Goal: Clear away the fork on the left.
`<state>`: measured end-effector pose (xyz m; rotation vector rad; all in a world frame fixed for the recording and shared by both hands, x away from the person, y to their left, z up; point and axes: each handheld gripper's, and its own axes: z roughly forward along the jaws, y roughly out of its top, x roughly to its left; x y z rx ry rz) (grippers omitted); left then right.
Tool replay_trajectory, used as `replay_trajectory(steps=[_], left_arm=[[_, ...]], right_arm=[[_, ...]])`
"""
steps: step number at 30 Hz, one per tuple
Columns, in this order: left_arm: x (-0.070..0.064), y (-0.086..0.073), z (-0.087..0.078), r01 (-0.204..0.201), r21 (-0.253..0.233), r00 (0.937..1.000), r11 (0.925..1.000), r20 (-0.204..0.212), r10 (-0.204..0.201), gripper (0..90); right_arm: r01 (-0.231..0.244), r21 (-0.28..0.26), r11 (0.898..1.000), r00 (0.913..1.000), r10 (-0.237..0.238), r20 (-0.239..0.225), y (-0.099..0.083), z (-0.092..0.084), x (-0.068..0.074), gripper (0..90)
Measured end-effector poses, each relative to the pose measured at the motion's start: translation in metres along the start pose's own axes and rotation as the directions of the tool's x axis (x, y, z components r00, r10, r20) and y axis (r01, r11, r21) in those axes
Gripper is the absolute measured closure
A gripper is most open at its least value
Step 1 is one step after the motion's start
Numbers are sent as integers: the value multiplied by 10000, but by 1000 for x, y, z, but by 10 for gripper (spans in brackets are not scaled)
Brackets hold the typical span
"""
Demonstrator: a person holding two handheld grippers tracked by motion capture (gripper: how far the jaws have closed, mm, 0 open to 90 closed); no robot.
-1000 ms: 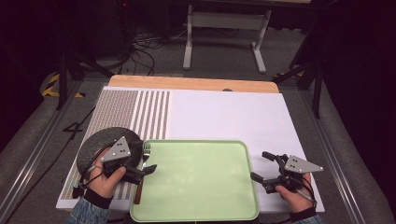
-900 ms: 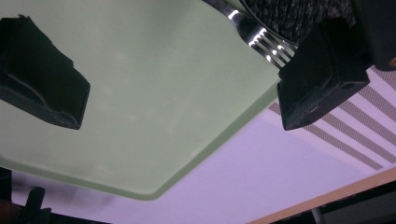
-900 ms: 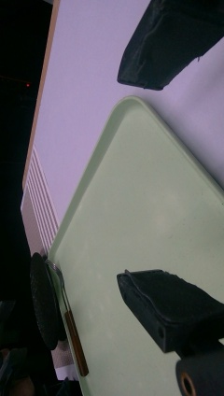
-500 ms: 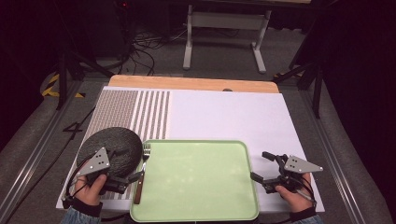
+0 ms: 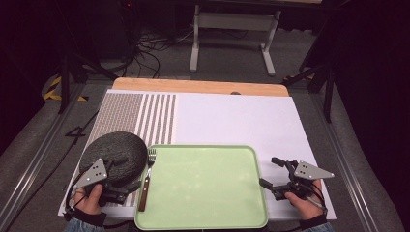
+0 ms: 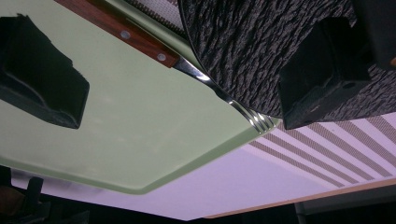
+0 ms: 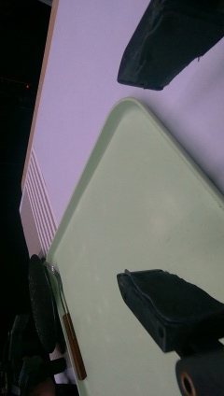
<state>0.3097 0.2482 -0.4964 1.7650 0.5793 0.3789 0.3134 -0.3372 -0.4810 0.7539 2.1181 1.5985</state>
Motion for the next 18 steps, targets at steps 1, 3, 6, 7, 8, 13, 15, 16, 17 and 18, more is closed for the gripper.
replay_trajectory(steps=[1,3,6,7,8,13,15,16,17,18], left_arm=[[0,0,0,-21,37,10000,10000,-47,21,30],[1,1,0,-107,120,9999,9999,-42,107,31],[0,1,1,-112,193,9999,9998,-72,113,30],[0,1,2,-149,234,9998,9996,-104,152,30],[0,2,2,-207,299,9997,9993,-137,212,30],[-1,3,2,-393,382,9990,9985,-219,401,30],[-1,4,2,-456,437,9986,9980,-239,467,28],[-1,5,2,-461,429,9986,9980,-238,471,27],[-1,5,2,-486,387,9984,9981,-256,496,25],[-1,5,2,-486,387,9984,9981,-256,496,23]], right_arm=[[-19,-4,10000,10000,19,25,0,0,0,59],[-24,-18,10000,10000,24,41,0,0,0,60],[42,1,10000,10000,-42,51,0,0,1,60],[71,7,10000,10000,-71,53,0,0,1,60],[29,16,10000,10000,-29,54,0,0,1,60],[10,0,10000,10000,-10,32,0,-1,1,60],[29,-41,10000,10000,-29,53,0,-1,1,60],[37,-47,10000,10000,-37,55,0,-1,1,60],[31,-67,10000,10000,-31,70,0,-1,1,60],[31,-67,10000,10000,-31,70,0,-1,1,60]])
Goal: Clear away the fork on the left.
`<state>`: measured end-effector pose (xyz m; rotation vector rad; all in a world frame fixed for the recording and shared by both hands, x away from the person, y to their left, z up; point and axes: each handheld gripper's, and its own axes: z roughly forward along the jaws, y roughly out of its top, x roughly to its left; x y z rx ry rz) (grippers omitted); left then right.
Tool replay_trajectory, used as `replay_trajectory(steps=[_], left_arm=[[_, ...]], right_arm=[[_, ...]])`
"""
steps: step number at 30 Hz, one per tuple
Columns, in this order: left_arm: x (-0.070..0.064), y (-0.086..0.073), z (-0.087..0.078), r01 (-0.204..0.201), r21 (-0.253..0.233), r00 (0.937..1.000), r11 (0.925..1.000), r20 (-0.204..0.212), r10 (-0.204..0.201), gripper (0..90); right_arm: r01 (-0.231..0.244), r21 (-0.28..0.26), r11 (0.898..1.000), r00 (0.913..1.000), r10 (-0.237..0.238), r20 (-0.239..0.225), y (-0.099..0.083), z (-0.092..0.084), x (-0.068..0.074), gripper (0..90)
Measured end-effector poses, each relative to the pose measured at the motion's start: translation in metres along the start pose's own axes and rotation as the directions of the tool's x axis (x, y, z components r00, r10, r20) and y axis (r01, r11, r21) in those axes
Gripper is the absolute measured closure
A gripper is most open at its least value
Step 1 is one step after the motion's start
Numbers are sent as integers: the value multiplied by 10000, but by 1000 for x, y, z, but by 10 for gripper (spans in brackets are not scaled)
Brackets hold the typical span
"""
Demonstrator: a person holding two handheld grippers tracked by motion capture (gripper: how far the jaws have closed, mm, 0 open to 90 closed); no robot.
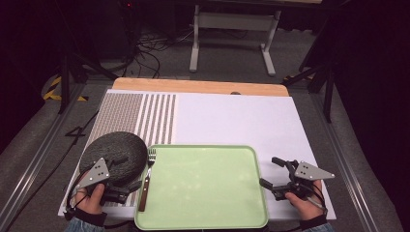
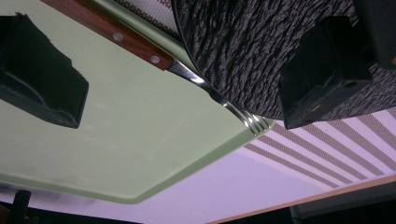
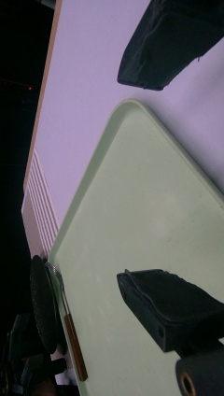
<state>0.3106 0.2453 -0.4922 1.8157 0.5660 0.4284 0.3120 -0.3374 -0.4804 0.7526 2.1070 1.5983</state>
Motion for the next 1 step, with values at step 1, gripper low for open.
replay_trajectory(steps=[1], left_arm=[[0,0,0,-25,-18,10000,10000,1,25,21]], right_arm=[[-20,1,10000,10000,20,-1,0,0,0,60]])
